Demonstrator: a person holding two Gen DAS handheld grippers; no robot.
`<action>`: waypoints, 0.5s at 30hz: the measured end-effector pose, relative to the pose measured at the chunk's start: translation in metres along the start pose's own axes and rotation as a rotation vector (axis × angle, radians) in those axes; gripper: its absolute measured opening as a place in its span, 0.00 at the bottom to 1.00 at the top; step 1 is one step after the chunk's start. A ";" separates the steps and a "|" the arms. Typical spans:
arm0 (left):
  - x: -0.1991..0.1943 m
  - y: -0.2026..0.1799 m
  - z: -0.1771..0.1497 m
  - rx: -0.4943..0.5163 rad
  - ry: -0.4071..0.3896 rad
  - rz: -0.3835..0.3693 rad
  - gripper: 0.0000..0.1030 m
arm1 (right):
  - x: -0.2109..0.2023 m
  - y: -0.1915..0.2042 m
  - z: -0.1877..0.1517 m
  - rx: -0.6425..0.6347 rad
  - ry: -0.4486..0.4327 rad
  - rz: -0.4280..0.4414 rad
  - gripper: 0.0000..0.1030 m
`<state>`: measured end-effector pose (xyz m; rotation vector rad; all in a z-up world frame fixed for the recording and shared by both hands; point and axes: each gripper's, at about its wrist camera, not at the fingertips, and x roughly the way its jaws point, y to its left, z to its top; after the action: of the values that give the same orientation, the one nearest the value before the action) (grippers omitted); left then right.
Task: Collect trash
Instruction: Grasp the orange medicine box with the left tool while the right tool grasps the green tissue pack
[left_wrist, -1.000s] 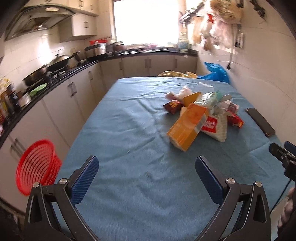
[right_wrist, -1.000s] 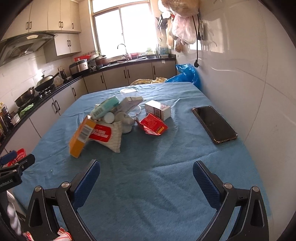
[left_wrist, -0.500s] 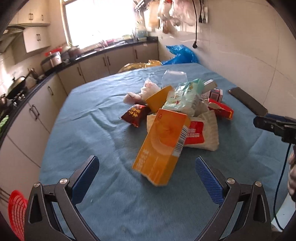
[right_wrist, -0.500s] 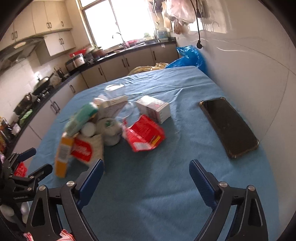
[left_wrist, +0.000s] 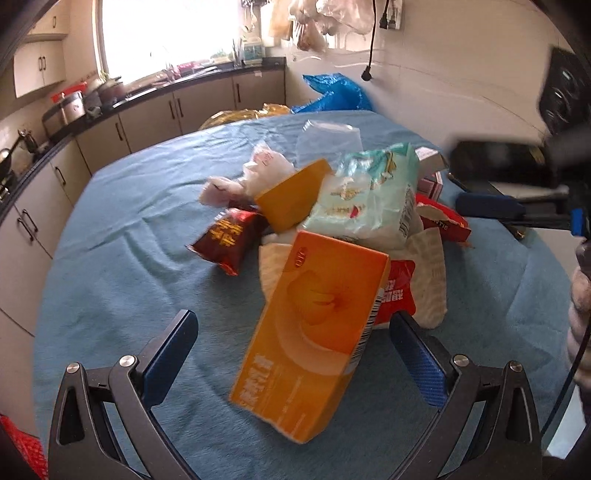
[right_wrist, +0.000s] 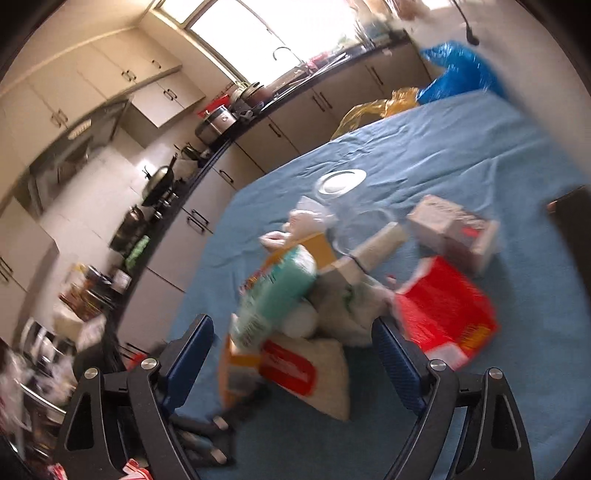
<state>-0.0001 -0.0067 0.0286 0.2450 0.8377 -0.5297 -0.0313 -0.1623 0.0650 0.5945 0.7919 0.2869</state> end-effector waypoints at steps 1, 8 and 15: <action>0.002 -0.001 -0.001 -0.006 0.006 -0.015 1.00 | 0.008 0.002 0.002 0.007 0.000 0.004 0.88; 0.003 -0.001 -0.007 -0.054 0.048 -0.073 0.54 | 0.038 0.007 0.007 0.060 0.007 0.028 0.40; -0.021 0.006 -0.014 -0.150 0.020 -0.055 0.49 | 0.018 0.021 0.003 0.034 -0.034 0.030 0.19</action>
<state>-0.0169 0.0115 0.0358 0.0899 0.9010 -0.5140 -0.0176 -0.1385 0.0684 0.6418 0.7567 0.2907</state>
